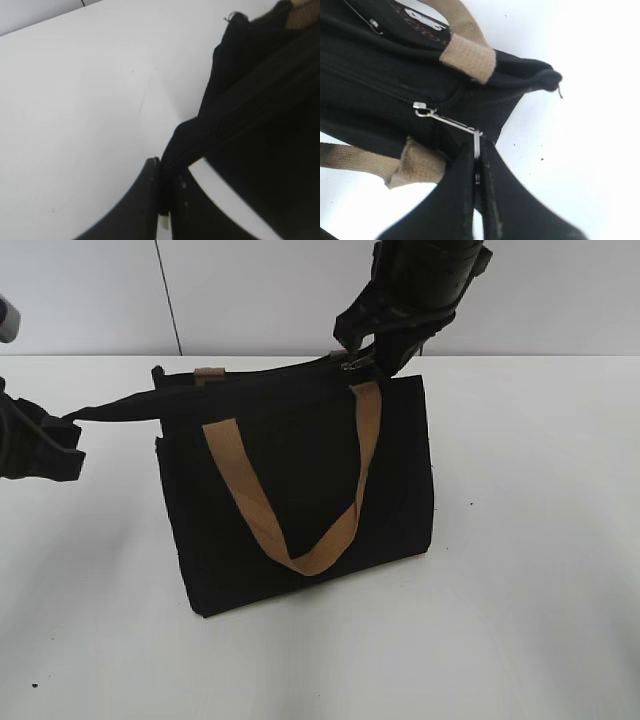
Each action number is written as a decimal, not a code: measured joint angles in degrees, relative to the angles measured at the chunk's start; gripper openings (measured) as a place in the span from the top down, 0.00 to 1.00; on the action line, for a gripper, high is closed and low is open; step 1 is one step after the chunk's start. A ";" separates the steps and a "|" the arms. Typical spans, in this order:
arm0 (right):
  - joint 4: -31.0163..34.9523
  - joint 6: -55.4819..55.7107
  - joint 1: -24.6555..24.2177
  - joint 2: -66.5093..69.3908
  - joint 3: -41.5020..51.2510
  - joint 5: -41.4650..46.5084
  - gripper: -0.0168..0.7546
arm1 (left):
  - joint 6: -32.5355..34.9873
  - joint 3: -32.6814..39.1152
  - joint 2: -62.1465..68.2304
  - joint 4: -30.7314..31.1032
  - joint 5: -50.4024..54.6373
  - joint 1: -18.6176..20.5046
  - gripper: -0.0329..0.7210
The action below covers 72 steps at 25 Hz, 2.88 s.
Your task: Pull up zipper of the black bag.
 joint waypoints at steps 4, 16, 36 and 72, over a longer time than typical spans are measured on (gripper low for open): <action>-1.48 0.00 0.05 0.00 0.00 0.36 1.00 | 0.00 0.00 0.27 -0.94 -0.26 0.00 0.92; -2.59 1.30 0.04 0.00 0.00 1.01 0.84 | 0.00 0.00 0.33 -7.36 1.19 0.00 0.90; 1.19 3.76 -0.33 -16.61 0.74 1.43 0.25 | 10.43 0.00 -0.18 -24.56 41.03 0.10 0.22; 5.25 4.48 -0.20 -96.03 71.43 -0.19 0.26 | 21.90 5.42 -58.86 -27.22 52.11 0.10 0.24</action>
